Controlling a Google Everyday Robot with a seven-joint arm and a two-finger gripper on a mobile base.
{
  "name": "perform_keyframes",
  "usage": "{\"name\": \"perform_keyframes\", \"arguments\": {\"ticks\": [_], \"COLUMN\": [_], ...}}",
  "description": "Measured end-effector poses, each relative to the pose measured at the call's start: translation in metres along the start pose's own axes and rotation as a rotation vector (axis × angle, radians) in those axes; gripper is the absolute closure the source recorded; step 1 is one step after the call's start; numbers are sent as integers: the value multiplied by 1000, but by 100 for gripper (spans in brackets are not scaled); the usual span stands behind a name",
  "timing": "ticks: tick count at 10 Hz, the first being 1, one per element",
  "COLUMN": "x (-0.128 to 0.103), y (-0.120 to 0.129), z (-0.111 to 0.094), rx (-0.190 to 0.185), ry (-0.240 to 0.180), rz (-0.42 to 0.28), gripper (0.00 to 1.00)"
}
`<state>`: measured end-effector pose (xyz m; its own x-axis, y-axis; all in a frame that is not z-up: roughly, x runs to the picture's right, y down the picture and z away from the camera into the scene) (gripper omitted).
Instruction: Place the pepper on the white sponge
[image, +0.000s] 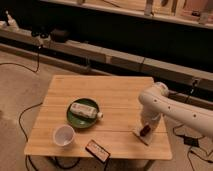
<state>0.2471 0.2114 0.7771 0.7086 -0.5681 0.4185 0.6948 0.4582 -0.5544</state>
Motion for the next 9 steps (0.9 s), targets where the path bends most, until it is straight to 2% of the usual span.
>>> {"name": "perform_keyframes", "arguments": {"ticks": [1, 3, 5, 7, 9], "x": [-1, -7, -15, -16, -10], "y": [-2, -8, -16, -21, -20], "z": [-3, -4, -4, -6, -17], "rx": [1, 5, 28, 70, 114], "ry": [5, 1, -18, -32, -24], "rz": [1, -1, 2, 35, 69], "gripper": [22, 20, 20, 20, 20]}}
